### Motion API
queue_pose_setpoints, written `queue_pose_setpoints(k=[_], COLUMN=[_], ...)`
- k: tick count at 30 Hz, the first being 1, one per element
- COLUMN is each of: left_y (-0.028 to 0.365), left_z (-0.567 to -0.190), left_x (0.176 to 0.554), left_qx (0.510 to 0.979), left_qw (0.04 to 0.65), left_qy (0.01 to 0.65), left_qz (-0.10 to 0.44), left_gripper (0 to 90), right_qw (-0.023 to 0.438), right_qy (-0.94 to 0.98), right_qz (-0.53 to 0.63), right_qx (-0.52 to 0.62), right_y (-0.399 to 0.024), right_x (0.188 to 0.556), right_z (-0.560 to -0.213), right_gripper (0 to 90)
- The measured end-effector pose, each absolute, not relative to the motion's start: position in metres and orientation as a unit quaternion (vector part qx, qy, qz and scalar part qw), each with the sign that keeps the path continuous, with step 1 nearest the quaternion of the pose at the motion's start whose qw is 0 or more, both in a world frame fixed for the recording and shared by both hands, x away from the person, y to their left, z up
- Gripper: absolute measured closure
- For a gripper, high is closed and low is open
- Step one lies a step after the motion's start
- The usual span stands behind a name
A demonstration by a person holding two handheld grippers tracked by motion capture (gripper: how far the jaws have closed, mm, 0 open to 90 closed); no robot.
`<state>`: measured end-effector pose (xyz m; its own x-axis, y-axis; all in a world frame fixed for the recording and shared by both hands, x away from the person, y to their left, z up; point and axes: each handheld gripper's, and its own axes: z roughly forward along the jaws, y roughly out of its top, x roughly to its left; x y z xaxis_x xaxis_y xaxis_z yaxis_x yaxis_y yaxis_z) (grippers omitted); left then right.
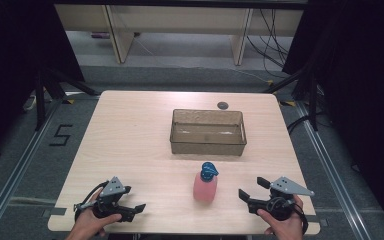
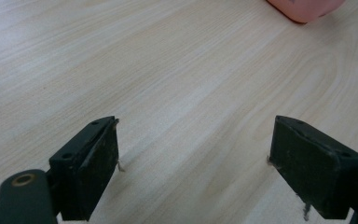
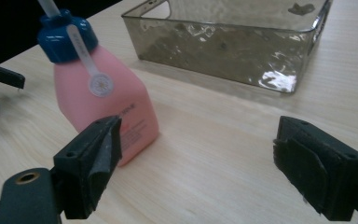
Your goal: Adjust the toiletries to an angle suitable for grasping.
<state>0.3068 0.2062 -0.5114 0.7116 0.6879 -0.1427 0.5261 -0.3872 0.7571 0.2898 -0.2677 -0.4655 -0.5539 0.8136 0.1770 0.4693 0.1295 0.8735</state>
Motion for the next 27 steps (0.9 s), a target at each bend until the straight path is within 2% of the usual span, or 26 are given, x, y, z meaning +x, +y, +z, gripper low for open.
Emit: queue_pose_setpoints(k=[8,9,18,27], left_y=[0.206,0.206,0.206,0.207], left_z=[-0.512,-0.512,-0.512,-0.511], left_x=[0.307,0.307,0.307,0.307], left_qx=[0.827,0.827,0.827,0.832], left_qw=[0.414,0.415,0.414,0.409], left_qy=[0.367,0.367,0.367,0.362], left_qz=[0.099,0.099,0.098,0.099], left_gripper=[15.0,15.0,15.0,15.0], right_qw=[0.170,0.155,0.167,0.156], right_qy=[0.734,0.733,0.743,0.746], right_qz=[0.506,0.502,0.511,0.511], right_qx=[0.419,0.432,0.398,0.397], right_y=[-0.257,-0.254,-0.247,-0.238], right_x=[0.289,0.286,0.291,0.289], right_z=[-0.461,-0.459,-0.457,-0.454], right_gripper=[16.2,16.5,18.1,18.2])
